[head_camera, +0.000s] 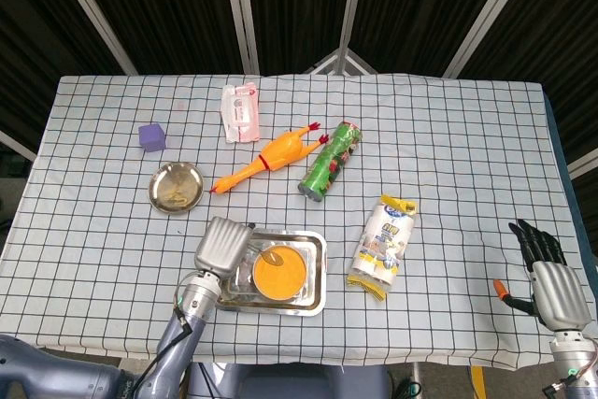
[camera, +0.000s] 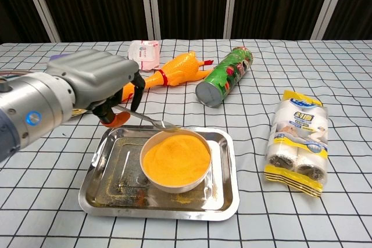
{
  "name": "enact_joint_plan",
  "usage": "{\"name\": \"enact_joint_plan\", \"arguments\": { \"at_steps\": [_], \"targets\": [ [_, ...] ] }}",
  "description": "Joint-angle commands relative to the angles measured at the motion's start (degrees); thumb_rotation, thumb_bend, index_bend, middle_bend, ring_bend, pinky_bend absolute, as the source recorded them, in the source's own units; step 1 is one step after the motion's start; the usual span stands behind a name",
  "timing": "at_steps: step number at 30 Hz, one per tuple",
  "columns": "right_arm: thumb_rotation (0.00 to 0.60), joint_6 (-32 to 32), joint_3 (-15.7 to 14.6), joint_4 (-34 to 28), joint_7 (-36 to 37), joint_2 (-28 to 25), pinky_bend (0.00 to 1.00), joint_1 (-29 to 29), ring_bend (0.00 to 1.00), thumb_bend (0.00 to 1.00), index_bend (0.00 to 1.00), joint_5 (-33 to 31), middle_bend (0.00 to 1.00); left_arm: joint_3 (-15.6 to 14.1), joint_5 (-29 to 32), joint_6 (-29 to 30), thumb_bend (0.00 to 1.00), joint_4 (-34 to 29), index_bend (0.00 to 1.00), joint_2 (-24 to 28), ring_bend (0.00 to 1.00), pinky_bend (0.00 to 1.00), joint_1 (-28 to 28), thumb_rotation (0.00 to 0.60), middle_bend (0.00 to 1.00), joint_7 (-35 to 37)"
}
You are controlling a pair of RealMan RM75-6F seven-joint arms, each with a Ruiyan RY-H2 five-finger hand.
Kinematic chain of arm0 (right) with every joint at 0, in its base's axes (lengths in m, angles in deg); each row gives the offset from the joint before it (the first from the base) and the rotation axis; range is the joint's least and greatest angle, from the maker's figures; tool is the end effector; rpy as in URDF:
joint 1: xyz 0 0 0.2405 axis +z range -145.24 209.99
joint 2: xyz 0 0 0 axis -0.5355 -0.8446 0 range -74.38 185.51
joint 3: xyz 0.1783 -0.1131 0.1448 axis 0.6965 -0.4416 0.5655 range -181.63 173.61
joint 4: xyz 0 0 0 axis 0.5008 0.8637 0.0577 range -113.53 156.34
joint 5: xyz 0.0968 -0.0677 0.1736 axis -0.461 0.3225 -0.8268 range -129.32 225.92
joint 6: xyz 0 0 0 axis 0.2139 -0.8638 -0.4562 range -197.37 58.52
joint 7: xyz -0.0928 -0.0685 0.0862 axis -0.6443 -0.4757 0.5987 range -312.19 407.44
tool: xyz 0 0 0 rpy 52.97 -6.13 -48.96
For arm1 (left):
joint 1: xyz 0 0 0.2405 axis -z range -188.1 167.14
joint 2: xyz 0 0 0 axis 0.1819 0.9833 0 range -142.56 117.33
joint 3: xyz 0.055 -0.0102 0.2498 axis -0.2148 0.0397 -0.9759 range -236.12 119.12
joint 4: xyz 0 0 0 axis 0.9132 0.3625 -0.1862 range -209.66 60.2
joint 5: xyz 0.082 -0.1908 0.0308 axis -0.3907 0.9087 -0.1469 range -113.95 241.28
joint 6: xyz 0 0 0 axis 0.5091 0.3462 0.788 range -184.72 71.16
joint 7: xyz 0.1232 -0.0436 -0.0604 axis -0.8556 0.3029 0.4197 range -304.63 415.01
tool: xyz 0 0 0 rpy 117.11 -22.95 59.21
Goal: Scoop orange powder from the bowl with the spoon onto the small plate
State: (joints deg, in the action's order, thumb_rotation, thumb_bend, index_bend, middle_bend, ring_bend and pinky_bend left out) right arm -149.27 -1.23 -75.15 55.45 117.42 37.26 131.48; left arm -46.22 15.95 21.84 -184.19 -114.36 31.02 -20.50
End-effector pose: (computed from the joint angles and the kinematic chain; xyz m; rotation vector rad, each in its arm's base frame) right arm -0.3106 -0.1791 0.1548 1.3293 -1.1249 0.9546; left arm -0.0567 0.2591 -0.0372 -1.8777 -0.6518 -0.6623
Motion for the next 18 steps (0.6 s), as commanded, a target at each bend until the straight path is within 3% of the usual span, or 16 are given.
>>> {"name": "enact_joint_plan", "arguments": {
  "at_steps": [1,12,18],
  "targets": [
    [0.600,0.1,0.0,0.0,0.2,0.0,0.00,0.0,0.00,0.36,0.00,0.0,0.00,-0.4,1.7,1.2,0.60,1.7,0.53,-2.6,1.00,0.99,1.9,0.600,1.00,-2.0],
    [0.600,0.4,0.0,-0.2,0.4,-0.3,0.00,0.0,0.00,0.36,0.00,-0.3,0.00,-1.2,4.5,2.5,0.59,4.3,0.51,-6.0,1.00,0.99,4.7,0.600,1.00,-3.6],
    [0.600,0.6,0.1,-0.3,0.5,-0.3,0.00,0.0,0.00,0.36,0.00,-0.5,0.00,-1.6,4.0,3.3,0.46,3.8,0.47,-5.3,0.99,0.99,5.0,0.600,1.00,-2.9]
  ]
}}
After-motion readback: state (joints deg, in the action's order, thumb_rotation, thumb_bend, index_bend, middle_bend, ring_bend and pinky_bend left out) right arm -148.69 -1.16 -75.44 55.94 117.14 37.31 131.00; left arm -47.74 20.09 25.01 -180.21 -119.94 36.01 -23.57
